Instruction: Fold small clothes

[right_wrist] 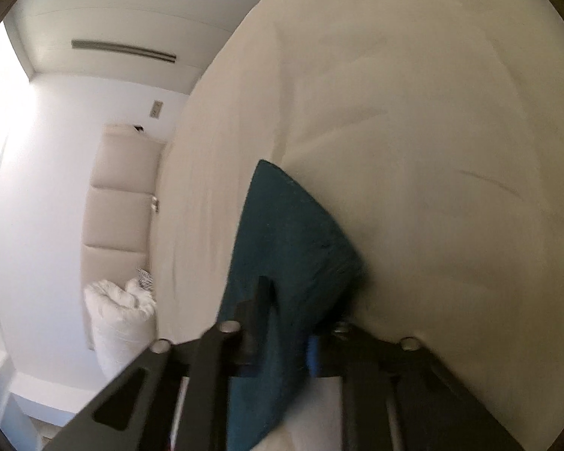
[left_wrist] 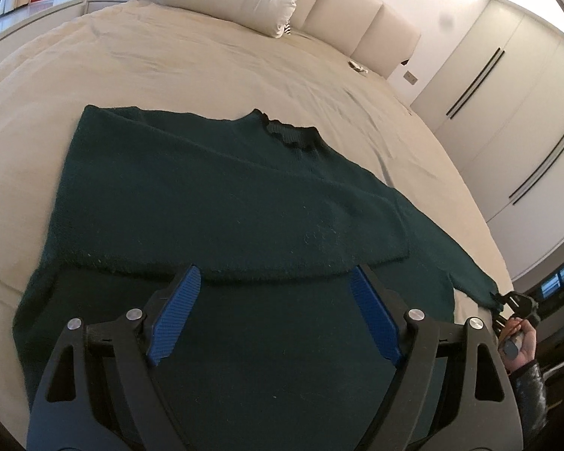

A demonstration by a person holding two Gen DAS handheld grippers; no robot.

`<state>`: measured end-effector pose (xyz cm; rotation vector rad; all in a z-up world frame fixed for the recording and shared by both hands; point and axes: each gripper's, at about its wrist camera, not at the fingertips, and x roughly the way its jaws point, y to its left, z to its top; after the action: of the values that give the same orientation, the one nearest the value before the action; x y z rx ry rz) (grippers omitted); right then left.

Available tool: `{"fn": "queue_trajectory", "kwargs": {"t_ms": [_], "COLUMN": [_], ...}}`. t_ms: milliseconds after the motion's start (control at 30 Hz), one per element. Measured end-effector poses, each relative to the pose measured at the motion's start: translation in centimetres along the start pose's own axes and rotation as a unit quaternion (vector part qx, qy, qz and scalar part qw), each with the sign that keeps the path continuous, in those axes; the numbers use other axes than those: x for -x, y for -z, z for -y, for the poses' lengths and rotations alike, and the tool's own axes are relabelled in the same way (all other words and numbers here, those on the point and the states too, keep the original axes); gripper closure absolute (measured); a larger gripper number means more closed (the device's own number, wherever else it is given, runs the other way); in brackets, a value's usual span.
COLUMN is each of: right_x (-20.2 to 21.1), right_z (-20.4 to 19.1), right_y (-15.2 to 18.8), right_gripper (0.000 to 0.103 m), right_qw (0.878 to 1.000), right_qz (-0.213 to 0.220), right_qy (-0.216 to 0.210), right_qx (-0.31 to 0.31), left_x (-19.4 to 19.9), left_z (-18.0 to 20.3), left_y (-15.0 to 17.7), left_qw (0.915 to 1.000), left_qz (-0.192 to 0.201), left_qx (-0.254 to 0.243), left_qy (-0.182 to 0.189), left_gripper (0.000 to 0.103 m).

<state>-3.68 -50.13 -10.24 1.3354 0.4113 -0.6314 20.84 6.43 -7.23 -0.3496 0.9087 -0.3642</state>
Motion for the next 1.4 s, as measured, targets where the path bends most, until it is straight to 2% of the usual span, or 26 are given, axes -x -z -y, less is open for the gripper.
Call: {"fn": "queue_trajectory", "kwargs": {"t_ms": [133,200,233,333,433,467,533,567,600,667,700,733,800,867,933,1000,1133,1233,1300,1367,1400], "right_x": [0.4,-0.2,-0.5,-1.5,-2.6,-3.0,-4.0,-4.7,-5.4,-7.0,-7.8,-8.4,-9.4,-9.7,-9.6,-8.2,-7.7,-7.5,-7.4,-6.5,-5.9], "right_z": [-4.2,-8.5,-10.6,-18.6,-25.1,-26.6,-27.9,-28.1,-27.8,-27.0,-26.5,-26.0,-25.2,-24.8,-24.5,-24.0,-22.6,-21.8,-21.5,-20.7,-20.2], "right_y": [1.4,3.6,5.1,13.3,24.2,28.1,35.5,39.5,42.3,46.2,47.4,47.9,47.6,47.0,46.4,47.3,46.6,46.7,46.0,44.8,43.8], "right_gripper": [0.091,0.091,0.091,0.091,0.092,0.092,0.093,0.093,0.093,0.093,0.092,0.091,0.088,0.086,0.084,0.083,0.058,0.055,0.055,0.055,0.055], "right_qw": [0.997,0.991,0.986,0.952,0.895,0.872,0.82,0.788,0.762,0.724,0.714,0.709,0.718,0.73,0.737,0.737,0.742,0.741,0.746,0.758,0.768], "right_qz": [0.009,0.003,-0.001,-0.027,-0.065,-0.083,-0.114,-0.126,-0.143,-0.164,-0.171,-0.183,-0.204,-0.212,-0.22,-0.222,-0.239,-0.242,-0.249,-0.255,-0.255], "right_qy": [0.025,0.026,0.023,-0.003,-0.042,-0.053,-0.07,-0.07,-0.068,-0.051,-0.041,-0.034,-0.033,-0.041,-0.047,-0.052,-0.074,-0.081,-0.085,-0.093,-0.096], "right_qx": [0.067,0.13,0.163,0.304,0.439,0.48,0.556,0.599,0.629,0.668,0.678,0.68,0.665,0.649,0.637,0.637,0.623,0.621,0.611,0.593,0.58], "left_x": [0.3,0.8,1.1,1.8,2.1,2.2,2.1,1.9,1.7,0.5,-0.2,-0.9,-2.2,-3.6,-5.1,-6.3,-9.1,-10.7,-11.6,-12.1,-12.6], "left_z": [-2.0,-3.2,-3.6,-4.7,-5.6,-5.8,-5.8,-5.8,-5.8,-5.9,-6.0,-6.2,-6.5,-6.2,-5.6,-4.8,-3.0,-2.0,-1.5,-0.9,-0.6], "left_y": [-1.1,-1.6,-1.9,-3.0,-4.2,-4.7,-5.4,-5.7,-6.1,-6.5,-6.6,-6.6,-6.5,-6.4,-6.2,-6.0,-6.5,-6.6,-6.5,-6.5,-6.3], "left_qw": [0.9996,0.9988,0.9983,0.9969,0.9936,0.9921,0.9897,0.988,0.9858,0.9783,0.9731,0.9676,0.9603,0.9595,0.958,0.9573,0.9529,0.954,0.9551,0.9564,0.9564], "left_qz": [0.004,0.008,0.01,0.024,0.033,0.036,0.038,0.037,0.034,0.015,0.003,-0.008,-0.027,-0.048,-0.073,-0.09,-0.124,-0.147,-0.156,-0.163,-0.168], "left_qx": [0.026,0.044,0.05,0.064,0.088,0.096,0.104,0.109,0.116,0.139,0.155,0.17,0.19,0.194,0.196,0.192,0.188,0.18,0.175,0.167,0.165], "left_qy": [0.009,0.02,0.026,0.039,0.062,0.073,0.091,0.103,0.117,0.154,0.171,0.187,0.202,0.199,0.197,0.197,0.203,0.189,0.182,0.175,0.173], "left_gripper": [0.021,0.021,0.021,0.021,0.021,0.021,0.021,0.021,0.021,0.021,0.021,0.021,0.021,0.021,0.021,0.021,0.021,0.022,0.023,0.035,0.049]}}
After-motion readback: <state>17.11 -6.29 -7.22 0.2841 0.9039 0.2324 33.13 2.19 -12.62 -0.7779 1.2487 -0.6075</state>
